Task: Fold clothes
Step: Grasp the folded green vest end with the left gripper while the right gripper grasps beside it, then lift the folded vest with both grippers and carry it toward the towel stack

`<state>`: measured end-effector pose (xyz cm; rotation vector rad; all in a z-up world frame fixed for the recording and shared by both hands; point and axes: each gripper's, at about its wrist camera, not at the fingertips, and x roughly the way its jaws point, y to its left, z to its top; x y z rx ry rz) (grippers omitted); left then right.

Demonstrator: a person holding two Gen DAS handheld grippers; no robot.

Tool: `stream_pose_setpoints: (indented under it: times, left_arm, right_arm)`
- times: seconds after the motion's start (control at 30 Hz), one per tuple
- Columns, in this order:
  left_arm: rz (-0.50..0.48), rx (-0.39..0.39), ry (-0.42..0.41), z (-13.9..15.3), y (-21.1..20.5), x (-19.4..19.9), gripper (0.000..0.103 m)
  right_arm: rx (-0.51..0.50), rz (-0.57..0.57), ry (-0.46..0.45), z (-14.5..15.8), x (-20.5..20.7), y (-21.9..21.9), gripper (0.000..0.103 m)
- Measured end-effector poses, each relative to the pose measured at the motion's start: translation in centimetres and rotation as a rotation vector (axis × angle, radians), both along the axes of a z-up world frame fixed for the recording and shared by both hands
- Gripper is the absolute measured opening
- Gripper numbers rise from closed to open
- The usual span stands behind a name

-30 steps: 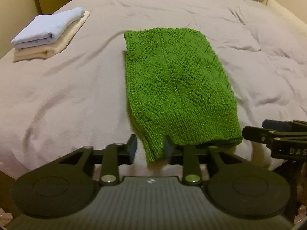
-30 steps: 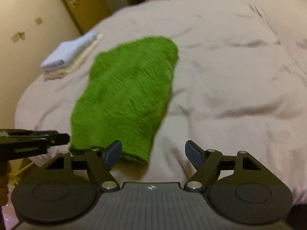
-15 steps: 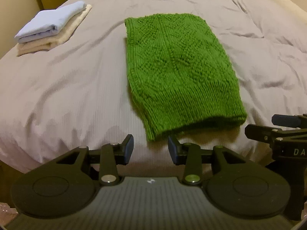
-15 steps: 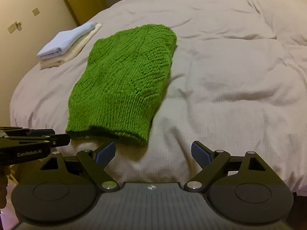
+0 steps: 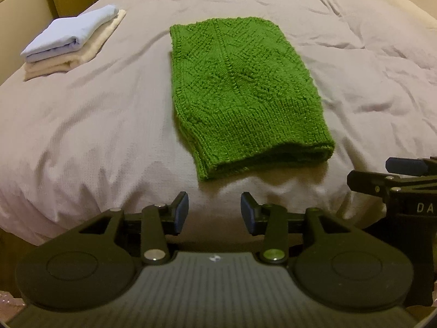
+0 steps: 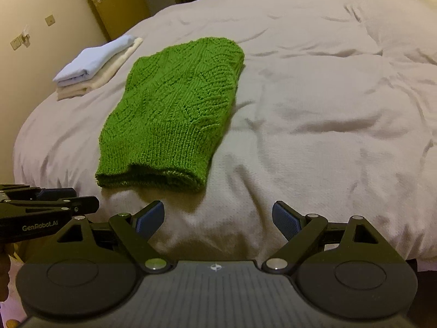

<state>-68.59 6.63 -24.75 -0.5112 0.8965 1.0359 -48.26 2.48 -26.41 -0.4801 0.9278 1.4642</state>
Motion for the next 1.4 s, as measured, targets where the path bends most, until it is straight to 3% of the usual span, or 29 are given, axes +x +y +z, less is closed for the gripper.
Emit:
stream_pose_setpoints:
  times: [0.57, 0.8, 0.9, 0.97, 1.1, 1.2, 1.4]
  left_arm:
    - [0.002, -0.015, -0.078, 0.9, 1.3, -0.8, 0.042]
    - [0.059, -0.129, -0.280, 0.6, 4.7, -3.7, 0.043]
    - [0.080, -0.142, -0.338, 0.5, 6.0, -4.8, 0.045]
    - [0.098, -0.162, -0.393, 0.2, 7.1, -5.5, 0.045]
    - [0.145, -0.219, -0.513, -0.9, 10.0, -6.6, 0.045]
    - [0.165, -0.251, -0.574, -2.0, 12.0, -6.8, 0.045]
    - [0.210, -0.331, -0.679, -4.6, 15.6, -7.0, 0.045]
  right_arm:
    - [0.002, 0.002, -0.017, 0.4, 0.0, 1.1, 0.089]
    - [-0.046, -0.038, 0.007, -0.7, 1.4, 2.4, 0.089]
    - [-0.025, -0.060, 0.041, -0.8, 2.7, 2.7, 0.089]
    - [0.014, -0.073, 0.094, -0.5, 3.7, 3.1, 0.089]
    - [0.096, -0.096, 0.306, -0.8, 6.0, 4.2, 0.088]
    - [0.102, -0.104, 0.429, -1.7, 7.0, 5.8, 0.086]
    - [0.090, -0.104, 0.529, -3.4, 7.5, 9.0, 0.081]
